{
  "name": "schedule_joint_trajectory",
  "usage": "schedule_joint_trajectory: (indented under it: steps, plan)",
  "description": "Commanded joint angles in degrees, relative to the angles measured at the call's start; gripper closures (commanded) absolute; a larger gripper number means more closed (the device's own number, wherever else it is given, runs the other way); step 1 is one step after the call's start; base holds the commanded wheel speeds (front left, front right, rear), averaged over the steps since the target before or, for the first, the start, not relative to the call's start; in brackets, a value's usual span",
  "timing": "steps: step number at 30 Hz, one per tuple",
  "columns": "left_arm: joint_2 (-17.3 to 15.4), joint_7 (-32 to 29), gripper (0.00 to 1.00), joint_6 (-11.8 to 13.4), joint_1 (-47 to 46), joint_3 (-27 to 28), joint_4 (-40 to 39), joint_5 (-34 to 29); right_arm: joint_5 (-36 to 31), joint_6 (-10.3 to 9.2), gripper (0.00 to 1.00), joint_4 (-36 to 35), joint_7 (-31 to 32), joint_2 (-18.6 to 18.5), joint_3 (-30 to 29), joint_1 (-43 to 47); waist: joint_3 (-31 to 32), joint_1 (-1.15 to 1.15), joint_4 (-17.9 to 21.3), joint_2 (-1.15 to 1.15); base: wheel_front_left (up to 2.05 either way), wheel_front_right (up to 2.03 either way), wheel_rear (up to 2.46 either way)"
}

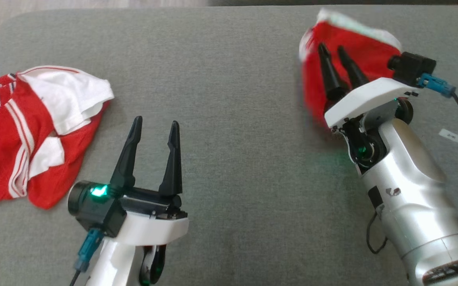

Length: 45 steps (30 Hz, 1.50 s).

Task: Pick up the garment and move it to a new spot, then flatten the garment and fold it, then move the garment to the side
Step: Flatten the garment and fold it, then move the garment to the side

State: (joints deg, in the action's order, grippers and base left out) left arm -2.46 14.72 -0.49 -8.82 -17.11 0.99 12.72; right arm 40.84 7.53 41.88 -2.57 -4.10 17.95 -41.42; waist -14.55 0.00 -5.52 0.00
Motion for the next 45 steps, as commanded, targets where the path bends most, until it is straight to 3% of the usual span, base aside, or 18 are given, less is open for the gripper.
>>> schedule_joint_trajectory:
  steps: [1,6,11,17,22,32,45]
  plan:
    - [-0.42,0.28,0.0,0.56,-0.21,1.43,-1.76,0.53,0.88,-0.04,0.0,-2.19,-1.64,1.12,1.03,-1.63,0.31,0.0,-0.47,0.0,0.0,0.0,0.0]
    - [-0.42,0.28,0.0,1.38,0.83,2.13,-1.99,0.99,0.41,-0.04,0.0,-5.6,-5.92,0.14,1.27,-0.11,1.25,0.0,-0.3,0.0,0.0,0.0,0.0]
    - [-0.42,0.28,0.0,2.72,3.29,4.49,-2.71,1.92,-5.84,-0.04,0.0,-13.66,-11.66,-7.68,2.56,5.93,3.06,0.0,1.06,0.0,0.0,0.0,0.0]
    - [-0.42,0.28,0.0,1.66,6.53,8.17,-5.01,1.09,-11.75,-0.04,0.0,-26.67,-12.4,-10.85,-3.82,18.03,5.51,0.0,2.54,0.0,0.0,0.0,0.0]
    - [-0.42,0.28,0.0,1.46,10.22,10.61,-5.67,-0.66,-18.8,-0.04,0.0,-32.38,-12.42,-8.58,-8.88,29.54,8.5,0.0,3.11,0.0,0.0,0.0,0.0]
    - [-0.42,0.28,0.0,-0.55,16.49,12.03,-3.27,-3.37,-30.82,-0.04,0.0,-33.87,-12.43,-3.59,-10.21,41.11,13.64,0.0,3.97,0.0,0.0,0.0,0.0]
    - [-0.42,0.28,0.0,-0.12,17.67,12.6,0.02,-3.4,-32.65,-0.04,0.0,-32.15,-12.43,-1.23,-10.31,45.0,16.75,0.0,4.75,0.0,0.0,0.0,0.0]
